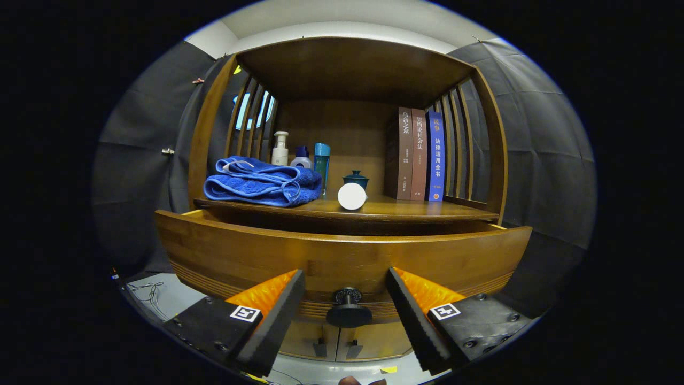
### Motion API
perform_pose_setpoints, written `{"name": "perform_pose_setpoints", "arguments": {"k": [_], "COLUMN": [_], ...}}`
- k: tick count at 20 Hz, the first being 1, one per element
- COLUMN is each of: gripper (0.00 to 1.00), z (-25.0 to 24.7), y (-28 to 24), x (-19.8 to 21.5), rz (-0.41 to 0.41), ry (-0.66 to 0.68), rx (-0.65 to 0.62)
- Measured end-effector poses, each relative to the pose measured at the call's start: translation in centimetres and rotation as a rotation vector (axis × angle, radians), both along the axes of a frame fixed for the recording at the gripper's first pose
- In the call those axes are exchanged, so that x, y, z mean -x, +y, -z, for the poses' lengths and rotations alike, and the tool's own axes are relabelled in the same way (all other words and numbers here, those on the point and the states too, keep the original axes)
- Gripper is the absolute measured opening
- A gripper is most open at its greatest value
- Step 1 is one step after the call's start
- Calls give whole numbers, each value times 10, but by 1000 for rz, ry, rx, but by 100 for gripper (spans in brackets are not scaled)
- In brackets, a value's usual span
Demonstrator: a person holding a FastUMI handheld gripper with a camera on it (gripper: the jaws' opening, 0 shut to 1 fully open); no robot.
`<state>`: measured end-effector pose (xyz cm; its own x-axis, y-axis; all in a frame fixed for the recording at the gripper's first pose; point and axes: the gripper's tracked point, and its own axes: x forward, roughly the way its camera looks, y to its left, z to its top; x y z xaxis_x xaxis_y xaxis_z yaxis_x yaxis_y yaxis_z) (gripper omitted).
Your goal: Pull open the drawer, take out the items inside it, and place them on the countertop above the cabinet.
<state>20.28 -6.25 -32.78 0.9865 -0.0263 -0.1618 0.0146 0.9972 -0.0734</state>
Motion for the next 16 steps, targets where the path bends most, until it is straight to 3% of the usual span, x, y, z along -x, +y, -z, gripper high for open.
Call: {"name": "perform_pose_setpoints", "arguments": {"k": [10,16], "gripper": [99,99], "z": [7,4], "y": [2,4], "x": [-60,-60], "rz": [19,22], "ry": [31,35], "rx": [2,15]}}
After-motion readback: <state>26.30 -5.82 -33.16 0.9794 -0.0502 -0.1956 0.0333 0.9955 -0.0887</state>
